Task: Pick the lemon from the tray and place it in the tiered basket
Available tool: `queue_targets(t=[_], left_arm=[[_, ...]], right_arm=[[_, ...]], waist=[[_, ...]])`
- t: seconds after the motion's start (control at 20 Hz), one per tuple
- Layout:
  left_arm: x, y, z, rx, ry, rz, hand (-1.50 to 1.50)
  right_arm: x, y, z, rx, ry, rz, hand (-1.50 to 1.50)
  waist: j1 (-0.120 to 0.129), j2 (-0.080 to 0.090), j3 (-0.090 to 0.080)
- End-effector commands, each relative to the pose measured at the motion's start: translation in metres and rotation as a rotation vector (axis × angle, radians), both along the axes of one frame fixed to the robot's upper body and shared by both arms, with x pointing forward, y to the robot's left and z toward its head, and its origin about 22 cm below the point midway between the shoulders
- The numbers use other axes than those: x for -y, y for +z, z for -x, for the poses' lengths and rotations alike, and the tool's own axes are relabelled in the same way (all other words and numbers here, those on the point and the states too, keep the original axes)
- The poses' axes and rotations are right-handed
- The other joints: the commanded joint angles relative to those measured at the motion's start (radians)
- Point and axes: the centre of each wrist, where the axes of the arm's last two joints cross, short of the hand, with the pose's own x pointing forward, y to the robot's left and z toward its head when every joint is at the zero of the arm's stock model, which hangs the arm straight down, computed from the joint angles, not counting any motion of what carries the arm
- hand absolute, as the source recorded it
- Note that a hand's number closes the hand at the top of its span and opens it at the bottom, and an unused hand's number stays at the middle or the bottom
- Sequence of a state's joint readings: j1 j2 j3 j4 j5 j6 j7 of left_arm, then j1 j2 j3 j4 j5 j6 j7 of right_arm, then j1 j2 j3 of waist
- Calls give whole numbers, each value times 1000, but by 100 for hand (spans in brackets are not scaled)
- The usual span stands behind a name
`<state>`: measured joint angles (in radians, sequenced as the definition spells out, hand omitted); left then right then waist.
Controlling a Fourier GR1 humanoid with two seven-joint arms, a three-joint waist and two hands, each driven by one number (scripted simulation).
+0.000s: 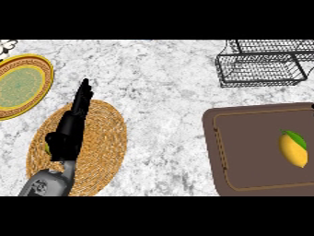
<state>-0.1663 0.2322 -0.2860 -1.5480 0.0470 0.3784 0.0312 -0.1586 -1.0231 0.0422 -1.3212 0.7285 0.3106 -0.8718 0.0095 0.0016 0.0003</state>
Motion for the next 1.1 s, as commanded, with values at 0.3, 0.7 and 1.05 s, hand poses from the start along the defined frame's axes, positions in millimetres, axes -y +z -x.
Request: queue_targets(t=[0.3, 0.7, 1.05], left_arm=[[0, 3, -4, 11, 18, -2, 0], [-2, -11, -5, -20, 8, 2, 0], [8, 15, -24, 3, 15, -8, 0]], right_arm=[[-8, -15, -10, -93, 74, -58, -150], [-17, -33, -10, -133, 79, -10, -150], [-33, -37, -11, -133, 59, 11, -150]], waist=[[-6, -2, 0], [-6, 0, 0], [-12, -2, -1]])
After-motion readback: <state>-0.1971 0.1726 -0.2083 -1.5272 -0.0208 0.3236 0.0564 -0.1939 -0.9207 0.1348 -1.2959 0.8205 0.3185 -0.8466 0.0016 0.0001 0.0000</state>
